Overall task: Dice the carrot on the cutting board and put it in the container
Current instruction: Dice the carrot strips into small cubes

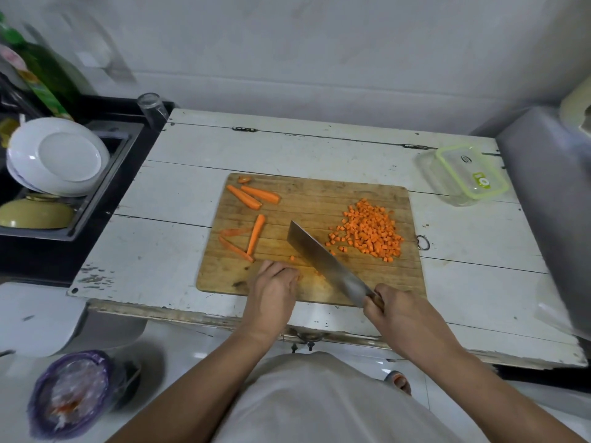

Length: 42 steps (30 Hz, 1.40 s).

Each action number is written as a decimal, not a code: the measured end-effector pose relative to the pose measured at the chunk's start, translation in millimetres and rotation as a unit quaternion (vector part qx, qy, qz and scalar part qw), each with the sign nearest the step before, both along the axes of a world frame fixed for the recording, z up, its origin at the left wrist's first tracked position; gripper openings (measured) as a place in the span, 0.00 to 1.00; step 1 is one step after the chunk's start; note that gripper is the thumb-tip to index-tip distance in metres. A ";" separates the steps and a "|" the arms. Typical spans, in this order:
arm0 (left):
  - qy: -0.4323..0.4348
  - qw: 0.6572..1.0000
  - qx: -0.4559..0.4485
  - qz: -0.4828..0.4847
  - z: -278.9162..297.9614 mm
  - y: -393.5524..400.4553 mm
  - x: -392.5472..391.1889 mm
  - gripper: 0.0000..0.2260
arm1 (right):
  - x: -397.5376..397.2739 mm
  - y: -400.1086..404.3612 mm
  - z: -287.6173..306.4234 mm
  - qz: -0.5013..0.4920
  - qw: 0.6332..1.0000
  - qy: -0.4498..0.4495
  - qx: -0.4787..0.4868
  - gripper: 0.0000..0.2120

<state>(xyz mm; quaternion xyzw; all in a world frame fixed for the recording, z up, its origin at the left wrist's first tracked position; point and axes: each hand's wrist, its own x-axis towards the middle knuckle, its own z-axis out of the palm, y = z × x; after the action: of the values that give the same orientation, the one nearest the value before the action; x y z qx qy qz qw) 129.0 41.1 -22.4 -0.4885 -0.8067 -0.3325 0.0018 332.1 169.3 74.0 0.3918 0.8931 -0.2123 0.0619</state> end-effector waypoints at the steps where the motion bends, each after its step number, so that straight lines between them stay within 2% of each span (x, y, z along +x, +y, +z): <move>1: -0.002 1.000 -0.003 -0.006 -0.1 0.2 1.3 0.10 | -0.1 0.6 0.3 -0.003 1.000 0.002 0.000 0.13; 7: -0.031 0.999 0.024 -0.013 1.9 -9.4 4.6 0.11 | -0.7 1.4 -0.5 0.006 1.000 0.006 0.010 0.13; 9: -0.018 0.999 0.026 -0.018 2.6 -19.6 3.4 0.09 | -1.2 1.3 -0.1 0.016 1.000 0.003 0.010 0.13; 13: 0.036 0.998 -0.005 -0.057 2.4 -32.0 6.0 0.12 | -1.2 -1.4 0.9 0.044 0.999 -0.007 0.009 0.13; 17: 0.060 0.996 -0.032 -0.051 3.4 -27.3 9.1 0.13 | 1.3 -5.0 1.1 0.052 0.999 -0.003 0.008 0.12; 23: 0.069 0.995 -0.051 -0.051 1.2 -23.7 8.3 0.14 | 0.4 -13.8 2.7 0.042 0.998 -0.048 0.006 0.13; 28: 0.068 0.995 -0.055 -0.056 1.8 -22.8 6.2 0.14 | -22.8 -16.2 -2.1 0.064 0.997 -0.034 0.030 0.15; 36: 0.027 0.994 -0.080 -0.067 1.4 -24.2 3.5 0.17 | -10.6 5.0 -0.9 -0.021 1.000 0.003 -0.015 0.15; 39: 0.025 0.991 -0.110 -0.064 6.4 -18.7 5.1 0.19 | -11.5 5.2 1.2 -0.018 1.000 0.006 -0.017 0.14; 42: -0.028 0.995 -0.083 -0.037 10.4 -18.6 0.6 0.17 | -13.1 -3.9 3.4 -0.005 1.000 -0.003 -0.026 0.14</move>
<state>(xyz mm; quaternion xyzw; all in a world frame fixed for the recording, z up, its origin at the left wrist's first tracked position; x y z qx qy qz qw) 129.6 22.4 -12.0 -0.5071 -0.8126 -0.2776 -0.0739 319.0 165.4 77.5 0.3956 0.8849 -0.2346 0.0739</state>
